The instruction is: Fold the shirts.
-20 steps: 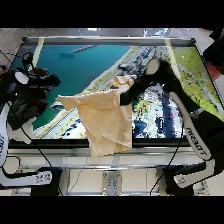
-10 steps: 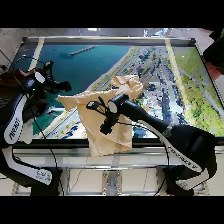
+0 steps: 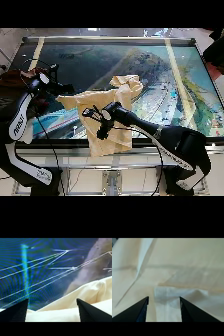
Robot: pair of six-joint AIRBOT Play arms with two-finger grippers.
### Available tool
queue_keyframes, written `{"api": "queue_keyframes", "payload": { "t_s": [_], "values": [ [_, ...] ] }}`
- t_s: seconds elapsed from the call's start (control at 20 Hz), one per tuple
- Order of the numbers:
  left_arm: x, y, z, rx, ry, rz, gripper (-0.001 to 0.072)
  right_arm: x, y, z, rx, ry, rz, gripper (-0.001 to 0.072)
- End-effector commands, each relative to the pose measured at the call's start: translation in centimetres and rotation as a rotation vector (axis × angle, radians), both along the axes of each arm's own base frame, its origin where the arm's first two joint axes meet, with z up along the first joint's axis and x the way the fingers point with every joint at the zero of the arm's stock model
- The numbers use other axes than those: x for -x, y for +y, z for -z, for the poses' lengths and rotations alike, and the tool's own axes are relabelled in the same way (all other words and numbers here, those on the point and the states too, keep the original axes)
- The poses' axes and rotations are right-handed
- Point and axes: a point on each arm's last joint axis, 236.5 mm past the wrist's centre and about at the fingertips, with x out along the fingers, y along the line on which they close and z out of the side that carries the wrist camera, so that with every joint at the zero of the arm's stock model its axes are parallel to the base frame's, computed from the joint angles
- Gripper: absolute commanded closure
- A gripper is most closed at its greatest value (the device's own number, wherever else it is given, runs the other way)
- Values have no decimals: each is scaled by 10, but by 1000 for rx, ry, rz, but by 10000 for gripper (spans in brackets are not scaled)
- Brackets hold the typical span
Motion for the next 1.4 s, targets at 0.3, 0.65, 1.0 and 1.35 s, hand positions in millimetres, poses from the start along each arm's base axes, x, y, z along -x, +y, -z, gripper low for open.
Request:
{"api": "queue_keyframes", "payload": {
  "t_s": [0.3,0.65,1.0,1.35],
  "values": [
    [-2,-1,3,-3,-4,4,413,-8,-4,12,57,-30,62,701],
    [-4,8,-28,-13,-57,-6,693,-74,-57,-44,269,-318,78,706],
    [52,44,-50,8,117,-20,68,-124,-105,-182,204,-587,254,706],
    [44,42,-16,430,251,-286,60,-120,-77,-182,72,-549,261,705]
  ]
}}
